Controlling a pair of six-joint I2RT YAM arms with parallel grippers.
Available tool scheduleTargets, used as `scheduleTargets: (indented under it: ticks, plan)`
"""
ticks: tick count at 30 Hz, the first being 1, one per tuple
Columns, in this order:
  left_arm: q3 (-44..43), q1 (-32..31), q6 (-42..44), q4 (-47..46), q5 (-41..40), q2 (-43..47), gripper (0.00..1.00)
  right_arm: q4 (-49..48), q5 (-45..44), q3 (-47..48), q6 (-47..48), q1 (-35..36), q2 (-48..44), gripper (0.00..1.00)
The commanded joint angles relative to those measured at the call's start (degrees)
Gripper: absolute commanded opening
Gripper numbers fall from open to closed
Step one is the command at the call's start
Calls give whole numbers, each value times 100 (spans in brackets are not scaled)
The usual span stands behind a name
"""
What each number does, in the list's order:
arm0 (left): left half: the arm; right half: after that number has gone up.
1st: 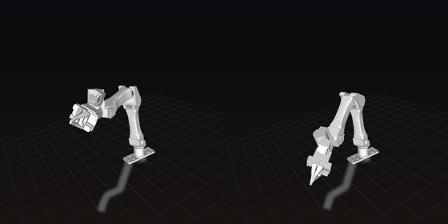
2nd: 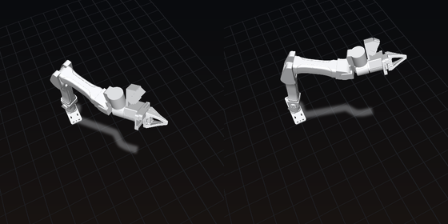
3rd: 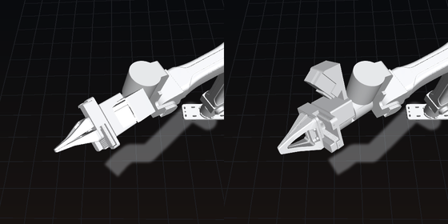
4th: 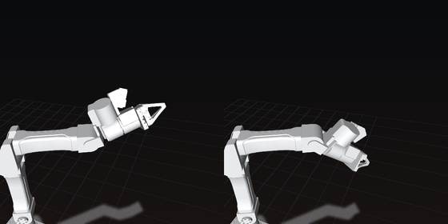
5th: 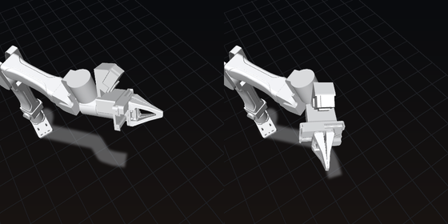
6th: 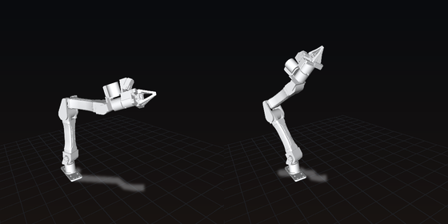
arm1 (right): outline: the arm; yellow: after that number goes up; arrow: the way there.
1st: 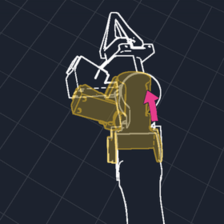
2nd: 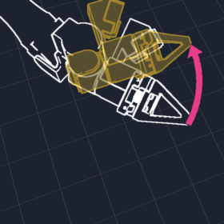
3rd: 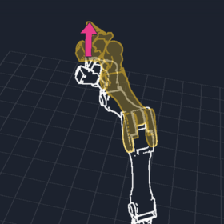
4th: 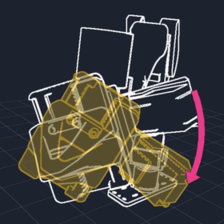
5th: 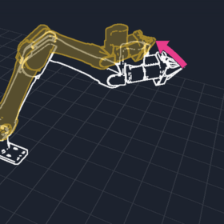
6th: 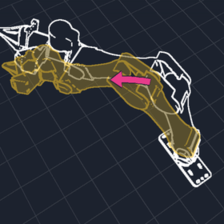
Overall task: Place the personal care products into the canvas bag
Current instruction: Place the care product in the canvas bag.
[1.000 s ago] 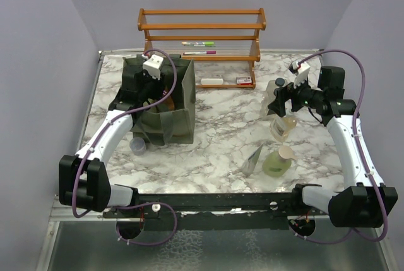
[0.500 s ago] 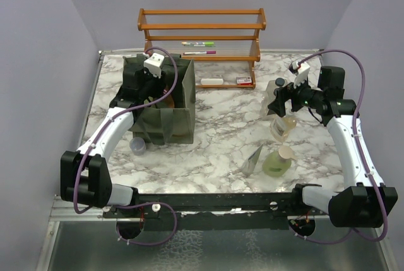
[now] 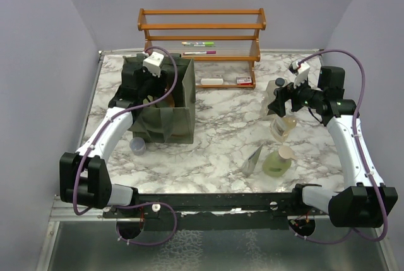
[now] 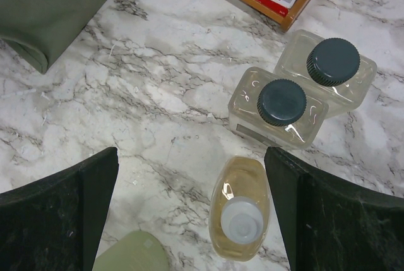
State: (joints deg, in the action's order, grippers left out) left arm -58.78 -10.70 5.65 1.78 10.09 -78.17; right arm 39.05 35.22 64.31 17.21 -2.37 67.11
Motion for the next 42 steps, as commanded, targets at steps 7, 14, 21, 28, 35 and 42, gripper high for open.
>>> scheduleTargets:
  ticks: [7, 14, 21, 28, 35, 42]
  plan:
    - [-339, 44, 80, 111, -68, 244, 62, 32, 131, 164, -16, -35, 73, 99]
    - [-542, 42, 112, 363, -60, 397, 71, 41, 117, 160, -7, -35, 58, 99]
    - [-891, 40, 71, 722, -68, 505, 79, 50, 73, 208, 1, -35, 27, 99]
    - [-1165, 37, -27, 1001, -62, 764, 89, 83, -29, 300, 37, -35, 6, 99]
    - [-1548, 43, -60, 1424, 0, 1058, 94, -13, -671, 417, 88, -35, -117, 99]
    - [-2097, 46, 138, 1876, 168, 1171, 96, -42, -1115, 624, -14, -14, 168, 99]
